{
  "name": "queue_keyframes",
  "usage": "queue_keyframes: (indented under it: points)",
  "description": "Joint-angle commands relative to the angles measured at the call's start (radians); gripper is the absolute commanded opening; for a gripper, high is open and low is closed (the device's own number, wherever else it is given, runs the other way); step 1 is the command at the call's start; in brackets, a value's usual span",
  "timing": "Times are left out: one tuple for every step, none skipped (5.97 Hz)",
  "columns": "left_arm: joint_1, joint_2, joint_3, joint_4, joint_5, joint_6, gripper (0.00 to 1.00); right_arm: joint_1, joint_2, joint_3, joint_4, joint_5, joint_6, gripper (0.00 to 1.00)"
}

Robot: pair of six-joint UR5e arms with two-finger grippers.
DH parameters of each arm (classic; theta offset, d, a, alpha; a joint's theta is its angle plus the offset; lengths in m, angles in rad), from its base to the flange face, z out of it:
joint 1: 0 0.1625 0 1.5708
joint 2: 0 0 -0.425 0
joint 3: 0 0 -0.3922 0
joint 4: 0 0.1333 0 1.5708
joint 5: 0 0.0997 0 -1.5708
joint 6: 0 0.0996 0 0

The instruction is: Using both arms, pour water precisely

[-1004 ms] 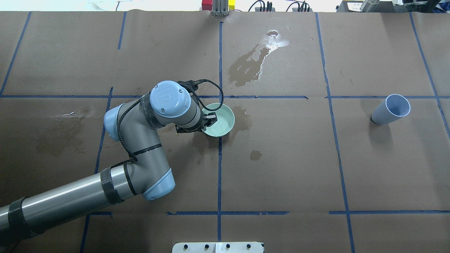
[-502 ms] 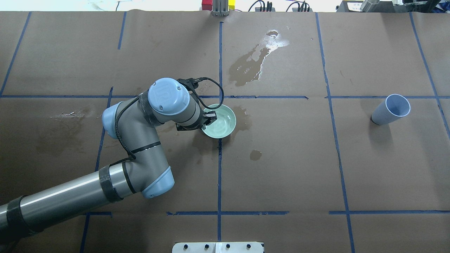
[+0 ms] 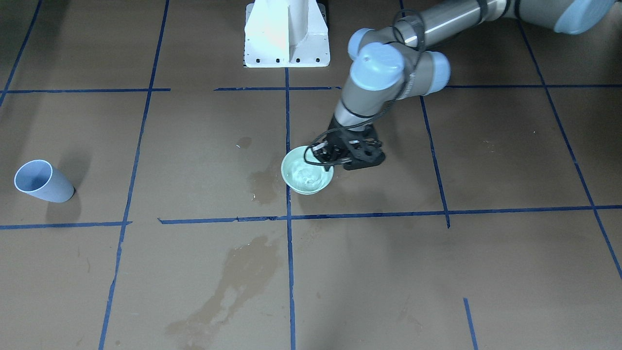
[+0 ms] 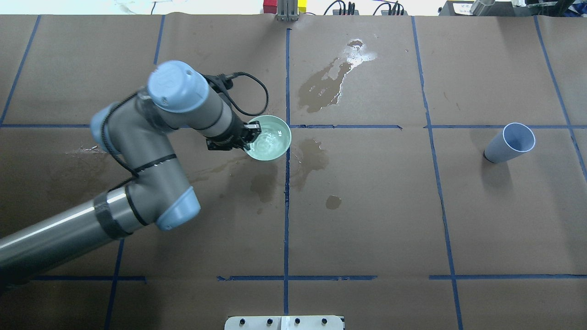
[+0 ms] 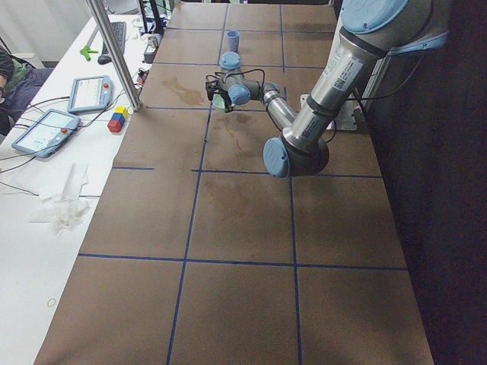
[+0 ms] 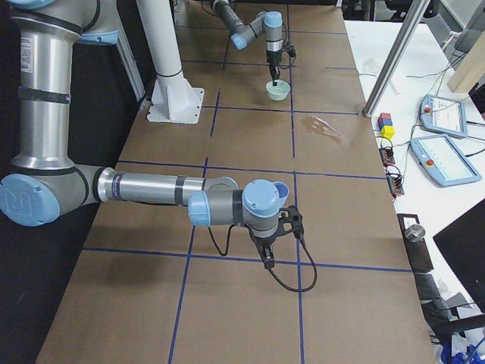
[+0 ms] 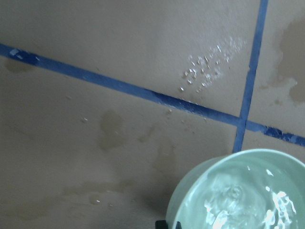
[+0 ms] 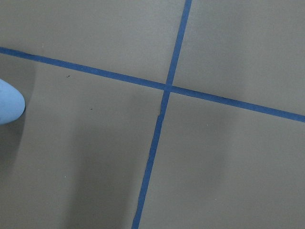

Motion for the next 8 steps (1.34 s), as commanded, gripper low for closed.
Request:
queue_keyframes:
  points:
    - [-0.125,0.138,-0.105,0.0,-0.129,0.157,0.0,-0.001,0.0,0.0,0.0,0.0,0.001,1.0]
    - [-0.22,0.22,-0.121,-0.008,-0.207,0.287,0.0,-0.001,0.0,-0.002,0.0,0.0,0.003,1.0]
    - [-0.327,0.302,-0.121,-0.012,-0.281,0.454,0.0,-0.005,0.0,-0.003,0.0,0.0,0.006,1.0]
    - [-0.424,0.369,-0.112,-0.011,-0.355,0.607,0.0,-0.013,0.0,-0.003,0.0,-0.001,0.006,1.0]
    - [-0.525,0.428,-0.104,-0.006,-0.438,0.738,0.0,-0.025,0.003,-0.003,0.0,0.0,0.004,1.0]
    - [-0.609,0.488,-0.101,0.0,-0.487,0.867,0.0,-0.032,0.008,-0.002,0.0,0.0,0.006,1.0]
    - [-0.666,0.554,-0.093,0.0,-0.513,0.964,0.0,-0.036,0.01,-0.002,0.0,0.0,0.004,1.0]
    - [-0.693,0.616,-0.092,-0.003,-0.517,1.038,0.0,-0.036,0.011,-0.002,0.001,0.0,0.004,1.0]
